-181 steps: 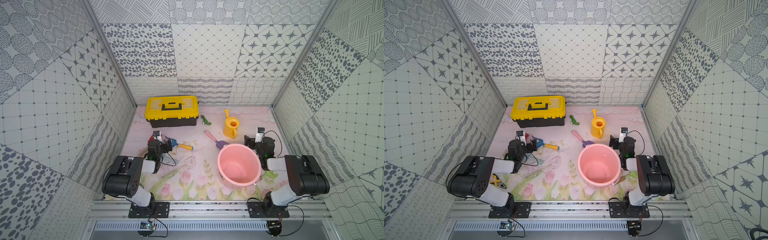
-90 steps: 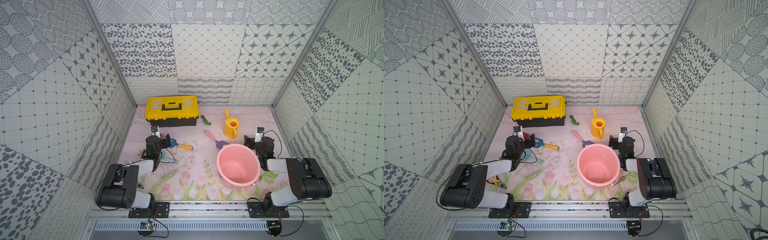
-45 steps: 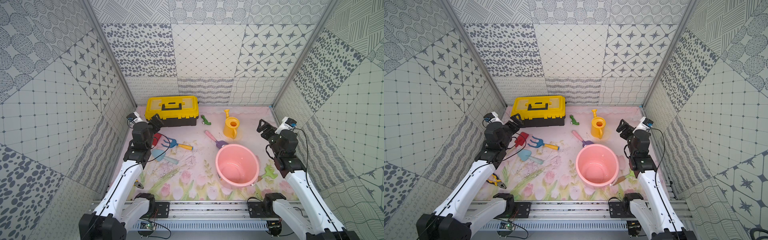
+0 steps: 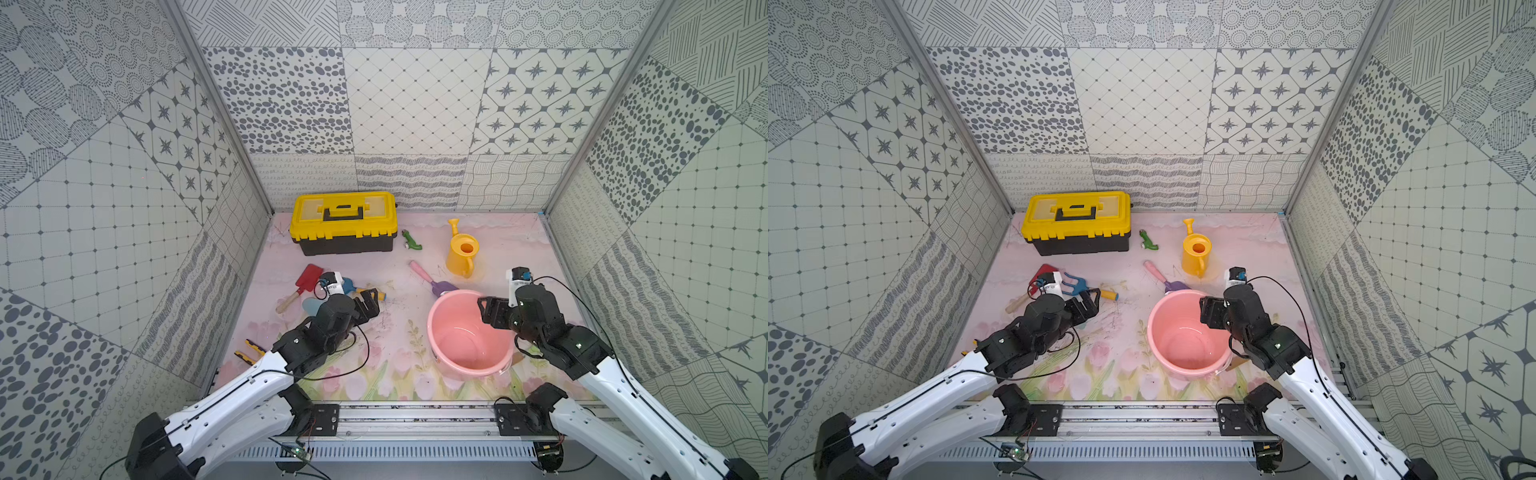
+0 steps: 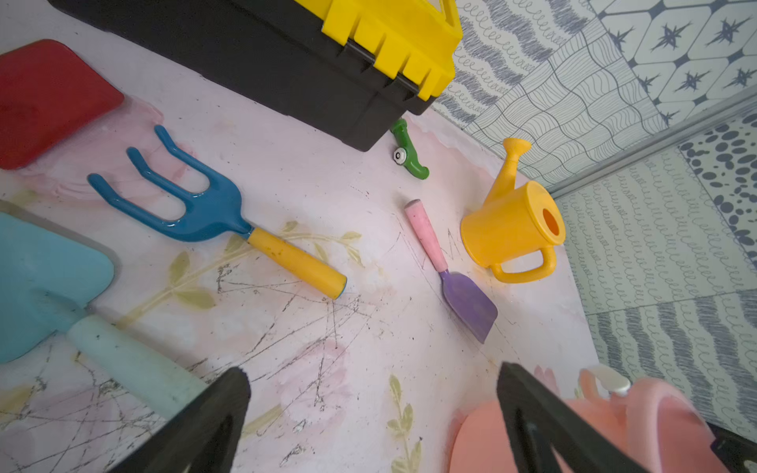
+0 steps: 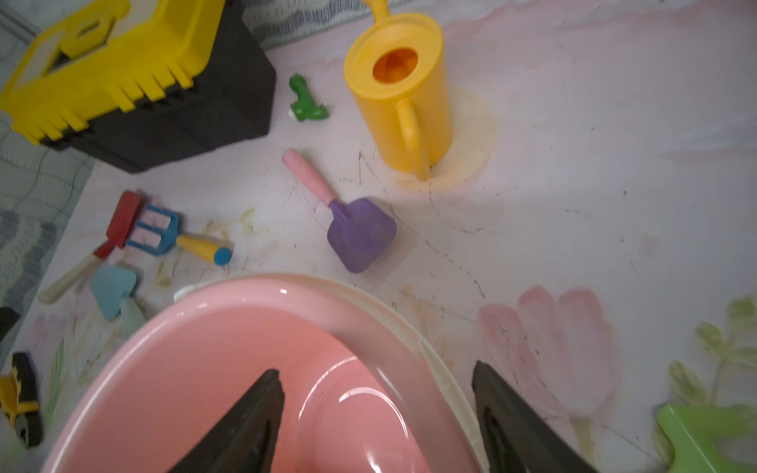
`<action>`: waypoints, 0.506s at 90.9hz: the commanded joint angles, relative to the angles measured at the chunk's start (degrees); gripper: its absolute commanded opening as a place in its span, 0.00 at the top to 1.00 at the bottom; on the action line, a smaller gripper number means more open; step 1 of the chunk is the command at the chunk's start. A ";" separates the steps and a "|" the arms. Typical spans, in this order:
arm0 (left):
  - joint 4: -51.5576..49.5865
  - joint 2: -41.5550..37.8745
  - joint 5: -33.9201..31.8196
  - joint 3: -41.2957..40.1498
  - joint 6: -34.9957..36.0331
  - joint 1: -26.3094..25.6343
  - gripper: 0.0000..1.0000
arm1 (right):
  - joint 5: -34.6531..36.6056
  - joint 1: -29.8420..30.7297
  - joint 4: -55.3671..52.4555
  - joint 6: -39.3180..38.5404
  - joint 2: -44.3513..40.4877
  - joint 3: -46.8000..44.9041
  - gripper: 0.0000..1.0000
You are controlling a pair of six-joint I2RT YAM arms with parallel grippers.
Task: Organize the gardening tools
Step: Move the container to the center of the board.
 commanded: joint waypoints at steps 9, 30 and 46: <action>-0.05 -4.73 -5.39 -4.78 2.06 -3.80 0.00 | 7.10 5.61 -9.54 4.39 -0.51 1.78 0.29; -0.73 -5.96 -4.97 -5.21 2.00 -4.10 0.00 | 4.03 9.20 -9.86 4.62 4.28 0.92 0.52; -2.05 -8.28 -5.48 -5.31 1.50 -4.68 0.00 | 4.94 10.49 -3.49 5.62 8.07 3.26 0.72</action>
